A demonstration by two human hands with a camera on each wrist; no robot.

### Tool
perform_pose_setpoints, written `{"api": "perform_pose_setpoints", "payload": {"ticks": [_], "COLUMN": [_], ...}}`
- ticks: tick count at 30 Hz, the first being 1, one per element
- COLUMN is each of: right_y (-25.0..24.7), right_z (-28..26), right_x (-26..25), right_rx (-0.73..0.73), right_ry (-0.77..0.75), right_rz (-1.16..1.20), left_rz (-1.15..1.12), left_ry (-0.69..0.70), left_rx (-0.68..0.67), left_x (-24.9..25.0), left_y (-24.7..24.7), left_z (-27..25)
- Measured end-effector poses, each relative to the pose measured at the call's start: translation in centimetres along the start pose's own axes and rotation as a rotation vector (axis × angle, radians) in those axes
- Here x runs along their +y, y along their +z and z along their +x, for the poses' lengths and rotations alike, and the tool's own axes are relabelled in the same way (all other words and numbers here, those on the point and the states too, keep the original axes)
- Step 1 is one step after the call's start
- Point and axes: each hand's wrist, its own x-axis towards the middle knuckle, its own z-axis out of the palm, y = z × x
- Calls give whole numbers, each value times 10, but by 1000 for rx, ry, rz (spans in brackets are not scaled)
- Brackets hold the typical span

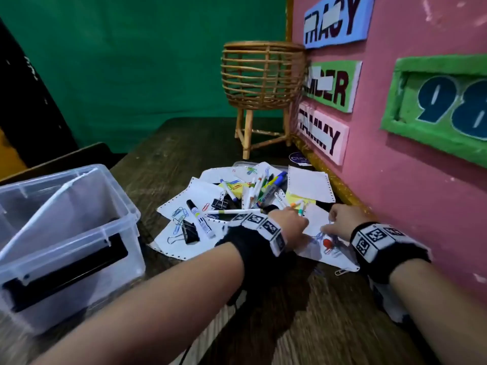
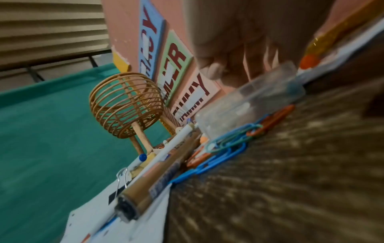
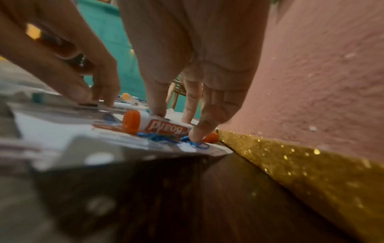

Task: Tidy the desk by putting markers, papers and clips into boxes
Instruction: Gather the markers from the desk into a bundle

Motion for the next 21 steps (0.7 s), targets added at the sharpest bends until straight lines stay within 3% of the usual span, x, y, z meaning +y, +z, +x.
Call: {"api": "perform_pose_setpoints", "payload": {"ticks": [5,8,13,16,19,21], "right_y": [6,4,0,-6,-6,-7], "right_z": [-3,-8,-9,-15,-24,-27], "right_x": [-9,-13,-16,-23,-32,-37], "right_rx": [10,94,214,153,13,1], "right_ry": [68,-3,-181,-123,-20,-41], "right_rz": [10,11,380,790,983,928], "left_rz": [-35,-238,-957,-1446,-1767,-1639], "left_ry": [-4,-134,-471,-586,-492,-381], "left_rx": [-13,88,319,407,364,290], "left_x": [12,-1,-36,-37,-28,-22], "left_y": [2,-9,-19,-17,-14,-9], "left_z": [2,-4,-11,-19,-30,-34]}}
